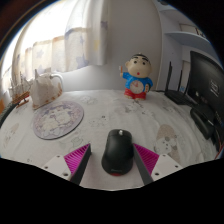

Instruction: Arrange mouse

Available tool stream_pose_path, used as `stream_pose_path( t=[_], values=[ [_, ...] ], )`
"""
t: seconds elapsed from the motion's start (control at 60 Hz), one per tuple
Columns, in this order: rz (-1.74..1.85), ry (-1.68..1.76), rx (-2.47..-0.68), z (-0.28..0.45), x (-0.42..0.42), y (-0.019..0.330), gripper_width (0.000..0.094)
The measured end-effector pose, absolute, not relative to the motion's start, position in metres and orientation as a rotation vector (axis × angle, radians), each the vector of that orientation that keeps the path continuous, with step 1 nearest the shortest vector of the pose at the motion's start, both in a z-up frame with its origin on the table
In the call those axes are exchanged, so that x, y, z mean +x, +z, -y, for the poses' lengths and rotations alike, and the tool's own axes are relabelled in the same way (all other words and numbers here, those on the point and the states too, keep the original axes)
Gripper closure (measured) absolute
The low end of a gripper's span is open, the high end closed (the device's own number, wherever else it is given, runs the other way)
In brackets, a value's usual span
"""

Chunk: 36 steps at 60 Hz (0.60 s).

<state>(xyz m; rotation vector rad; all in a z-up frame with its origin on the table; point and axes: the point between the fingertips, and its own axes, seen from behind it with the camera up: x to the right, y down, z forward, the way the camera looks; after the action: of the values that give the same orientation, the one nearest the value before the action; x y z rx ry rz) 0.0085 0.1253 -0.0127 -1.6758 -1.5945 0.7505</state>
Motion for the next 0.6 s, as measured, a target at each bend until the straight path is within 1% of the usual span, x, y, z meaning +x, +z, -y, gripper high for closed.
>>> stream_pose_path(
  t=[0.083,0.167,0.2,0.267,0.3,0.317,0.333,0.367,0.383,0.417,0.5,0.55,0.6],
  values=[
    [1.6,0.745,-1.674,-0.124,-0.008,-0.013,0.0072],
    [1.598,0.748,-1.688,-0.121,-0.02,-0.014,0.0097],
    [1.603,0.748,-1.687,-0.12,-0.023,-0.014,0.0137],
    [1.619,0.754,-1.677,-0.116,-0.026,-0.014,0.0251],
    [1.626,0.755,-1.672,-0.115,-0.026,-0.015,0.0323],
    [1.628,0.752,-1.668,-0.115,-0.026,-0.015,0.0376],
    [1.634,0.754,-1.665,-0.114,-0.026,-0.015,0.0396],
    [1.64,0.741,-1.656,-0.114,-0.027,-0.015,0.0408],
    [1.646,0.736,-1.651,-0.113,-0.027,-0.015,0.0433],
    [1.652,0.722,-1.652,-0.113,-0.027,-0.015,0.0451],
    [1.66,0.698,-1.68,-0.111,-0.027,-0.011,0.0484],
    [1.646,0.718,-1.682,-0.106,-0.031,0.003,0.0493],
    [1.624,0.748,-1.659,-0.098,-0.04,0.026,0.0498]
  ],
)
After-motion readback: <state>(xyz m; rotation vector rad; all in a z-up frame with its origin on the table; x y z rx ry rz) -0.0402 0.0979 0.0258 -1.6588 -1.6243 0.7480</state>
